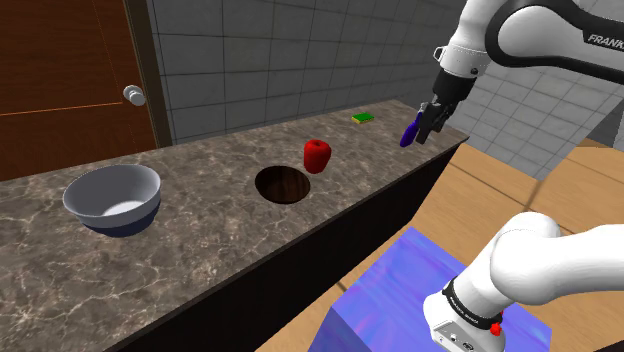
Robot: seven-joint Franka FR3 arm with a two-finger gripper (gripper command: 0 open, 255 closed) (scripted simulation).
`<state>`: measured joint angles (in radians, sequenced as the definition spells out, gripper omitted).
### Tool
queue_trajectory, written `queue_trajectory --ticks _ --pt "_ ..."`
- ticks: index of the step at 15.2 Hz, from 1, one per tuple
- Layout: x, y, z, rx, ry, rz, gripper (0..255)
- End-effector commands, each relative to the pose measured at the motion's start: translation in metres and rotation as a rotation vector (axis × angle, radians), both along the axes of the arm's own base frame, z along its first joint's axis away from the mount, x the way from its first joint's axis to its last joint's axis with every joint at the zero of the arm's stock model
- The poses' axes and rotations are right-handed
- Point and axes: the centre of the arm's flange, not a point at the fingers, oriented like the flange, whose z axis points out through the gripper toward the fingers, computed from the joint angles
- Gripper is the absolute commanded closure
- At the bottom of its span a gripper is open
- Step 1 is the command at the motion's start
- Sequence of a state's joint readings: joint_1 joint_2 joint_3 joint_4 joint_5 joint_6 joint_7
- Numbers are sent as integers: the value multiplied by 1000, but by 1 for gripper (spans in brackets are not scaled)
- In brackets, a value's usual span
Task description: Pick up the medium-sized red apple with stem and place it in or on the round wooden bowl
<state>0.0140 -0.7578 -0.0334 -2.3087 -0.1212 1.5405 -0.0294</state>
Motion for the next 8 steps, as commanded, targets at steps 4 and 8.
queue_trajectory --ticks 4,8 --pt "36 -12 -15 14 7 51 0" --pt "84 -24 -35 33 17 120 0"
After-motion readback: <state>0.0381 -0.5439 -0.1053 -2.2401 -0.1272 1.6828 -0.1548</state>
